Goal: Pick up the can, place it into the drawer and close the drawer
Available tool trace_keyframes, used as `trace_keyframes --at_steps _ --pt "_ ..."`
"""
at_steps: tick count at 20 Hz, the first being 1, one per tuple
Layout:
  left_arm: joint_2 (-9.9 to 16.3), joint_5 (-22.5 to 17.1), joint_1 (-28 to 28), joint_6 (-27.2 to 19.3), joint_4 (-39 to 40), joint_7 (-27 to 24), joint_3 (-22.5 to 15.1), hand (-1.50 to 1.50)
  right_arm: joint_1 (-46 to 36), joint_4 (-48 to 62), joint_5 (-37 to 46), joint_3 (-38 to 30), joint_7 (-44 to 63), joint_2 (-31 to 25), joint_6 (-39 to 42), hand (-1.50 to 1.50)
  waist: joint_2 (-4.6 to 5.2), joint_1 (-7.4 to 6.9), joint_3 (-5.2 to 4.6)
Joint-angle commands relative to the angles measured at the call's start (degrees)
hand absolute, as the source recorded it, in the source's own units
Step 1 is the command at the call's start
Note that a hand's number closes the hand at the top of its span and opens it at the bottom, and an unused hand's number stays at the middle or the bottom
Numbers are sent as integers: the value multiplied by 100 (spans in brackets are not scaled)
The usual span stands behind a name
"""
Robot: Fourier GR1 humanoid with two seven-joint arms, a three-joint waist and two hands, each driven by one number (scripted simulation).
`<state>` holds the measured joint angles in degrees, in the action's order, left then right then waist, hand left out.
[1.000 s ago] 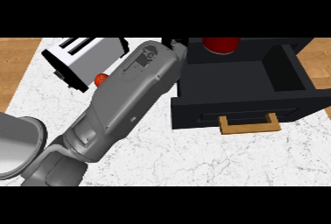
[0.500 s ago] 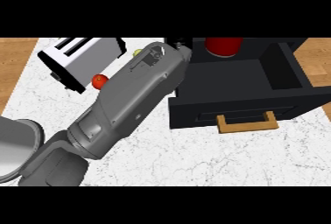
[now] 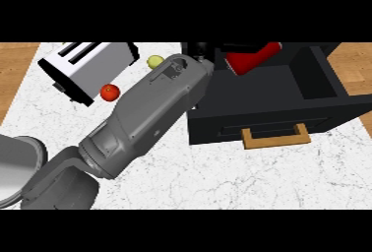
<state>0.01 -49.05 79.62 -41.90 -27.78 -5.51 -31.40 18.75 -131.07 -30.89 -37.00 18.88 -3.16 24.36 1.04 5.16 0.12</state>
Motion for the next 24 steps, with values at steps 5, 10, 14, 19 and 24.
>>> trace_keyframes --at_steps 5,10,14,19,24 --pt "-1 -449 -98 -539 -106 -162 -473 -150 38 59 -30 -141 -71 -88 144 -150 -11 50 2" --pt "-1 -613 -164 -372 76 -446 -458 -150 -73 -115 25 -76 85 -20 -83 -150 -4 -11 -3" --pt "-1 -843 -158 -516 20 -731 -423 -150 -227 -80 199 -114 -141 -125 49 -150 17 46 -1" --pt "-1 -945 -223 -248 42 -1011 -323 -150 -295 -564 1309 -220 -902 -403 547 -150 35 26 -5" --pt "-1 -1072 81 -282 7 -1115 -309 -150 -825 -587 2301 349 -1301 -237 536 -150 30 -178 -2"
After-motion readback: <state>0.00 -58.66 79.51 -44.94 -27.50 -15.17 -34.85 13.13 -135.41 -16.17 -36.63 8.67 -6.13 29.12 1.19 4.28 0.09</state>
